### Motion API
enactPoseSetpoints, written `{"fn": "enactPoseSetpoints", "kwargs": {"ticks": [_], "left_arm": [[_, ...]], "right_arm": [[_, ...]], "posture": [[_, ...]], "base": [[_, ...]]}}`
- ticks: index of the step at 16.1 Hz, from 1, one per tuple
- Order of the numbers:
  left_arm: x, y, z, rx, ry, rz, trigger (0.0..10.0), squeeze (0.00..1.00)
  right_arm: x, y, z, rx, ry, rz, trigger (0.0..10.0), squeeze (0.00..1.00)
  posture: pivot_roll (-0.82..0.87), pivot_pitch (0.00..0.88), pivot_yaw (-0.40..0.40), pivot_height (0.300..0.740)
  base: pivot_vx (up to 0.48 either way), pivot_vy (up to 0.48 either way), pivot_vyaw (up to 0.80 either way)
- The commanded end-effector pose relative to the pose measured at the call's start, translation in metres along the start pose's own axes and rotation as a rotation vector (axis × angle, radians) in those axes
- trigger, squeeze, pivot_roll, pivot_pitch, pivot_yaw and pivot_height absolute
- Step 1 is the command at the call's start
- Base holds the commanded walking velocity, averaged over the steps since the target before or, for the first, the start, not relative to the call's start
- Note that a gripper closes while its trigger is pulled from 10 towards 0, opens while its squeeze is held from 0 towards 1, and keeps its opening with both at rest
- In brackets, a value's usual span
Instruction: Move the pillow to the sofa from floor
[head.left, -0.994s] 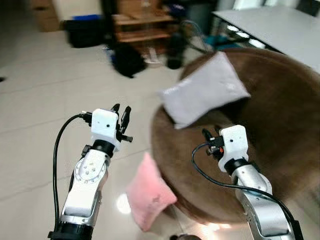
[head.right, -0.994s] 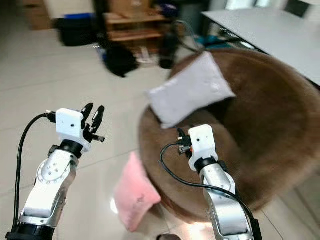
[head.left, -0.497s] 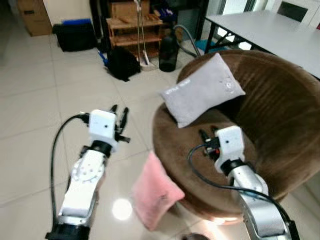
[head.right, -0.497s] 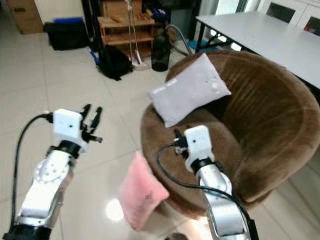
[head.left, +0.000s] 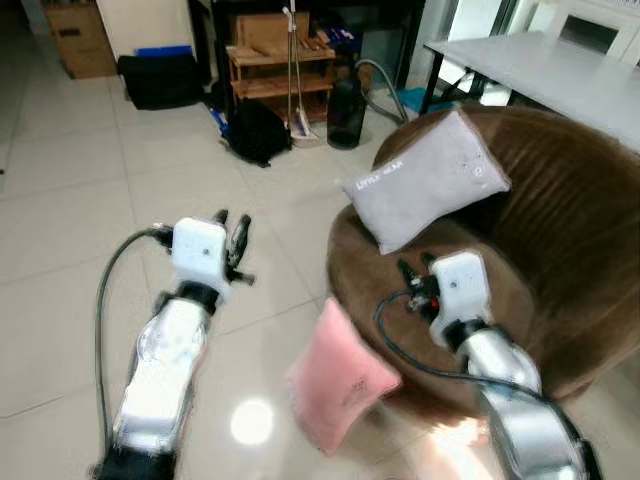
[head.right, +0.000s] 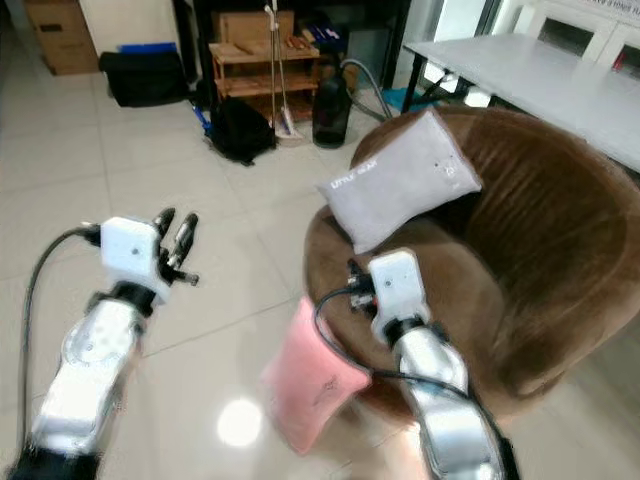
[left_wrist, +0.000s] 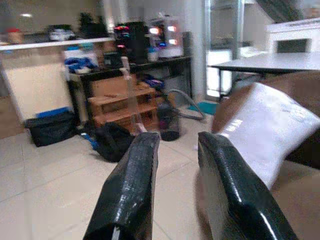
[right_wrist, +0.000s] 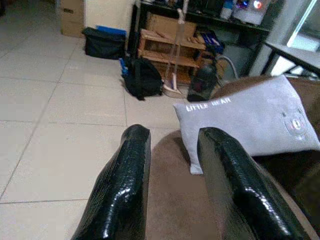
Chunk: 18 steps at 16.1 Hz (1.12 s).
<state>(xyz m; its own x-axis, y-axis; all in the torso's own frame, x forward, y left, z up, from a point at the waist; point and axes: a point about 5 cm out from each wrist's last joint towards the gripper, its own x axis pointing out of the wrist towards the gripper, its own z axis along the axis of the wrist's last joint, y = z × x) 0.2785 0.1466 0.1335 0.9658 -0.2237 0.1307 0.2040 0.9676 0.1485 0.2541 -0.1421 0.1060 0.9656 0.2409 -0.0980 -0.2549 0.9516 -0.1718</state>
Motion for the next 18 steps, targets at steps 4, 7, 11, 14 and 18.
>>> {"fn": "enactPoseSetpoints", "kwargs": {"ticks": [4, 7, 11, 14, 18], "left_arm": [[-0.0013, 0.0043, -0.0008, 0.02, 0.01, 0.007, 10.0, 0.0], [-0.0017, 0.006, 0.0007, 0.033, 0.001, 0.022, 10.0, 0.0], [-0.0009, 0.0088, 0.0032, 0.023, -0.008, 0.035, 10.0, 0.0], [-0.0014, 0.0086, 0.0036, 0.014, -0.011, 0.028, 10.0, 0.0], [-0.002, 0.0084, 0.0039, 0.008, -0.011, 0.024, 10.0, 0.0]], "right_arm": [[0.0002, -0.0005, 0.0017, 0.021, -0.008, -0.005, 10.0, 0.0], [0.0002, -0.0009, 0.0014, 0.015, -0.002, -0.011, 10.0, 0.0], [0.0009, 0.0015, -0.0003, 0.008, 0.018, -0.007, 10.0, 0.0], [0.0011, 0.0016, -0.0001, 0.007, 0.02, -0.008, 10.0, 0.0], [0.0012, 0.0019, -0.0003, 0.008, 0.022, -0.009, 10.0, 0.0]], "posture": [[-0.06, 0.0, -0.004, 0.74], [-0.06, 0.008, -0.004, 0.74], [-0.06, 0.015, -0.002, 0.74], [-0.06, 0.02, -0.003, 0.74], [-0.06, 0.021, -0.004, 0.74]], "base": [[0.0, 0.406, -0.13], [0.0, 0.277, -0.53], [0.0, 0.0, 0.0], [0.092, 0.0, 0.0], [0.35, 0.0, 0.0]]}}
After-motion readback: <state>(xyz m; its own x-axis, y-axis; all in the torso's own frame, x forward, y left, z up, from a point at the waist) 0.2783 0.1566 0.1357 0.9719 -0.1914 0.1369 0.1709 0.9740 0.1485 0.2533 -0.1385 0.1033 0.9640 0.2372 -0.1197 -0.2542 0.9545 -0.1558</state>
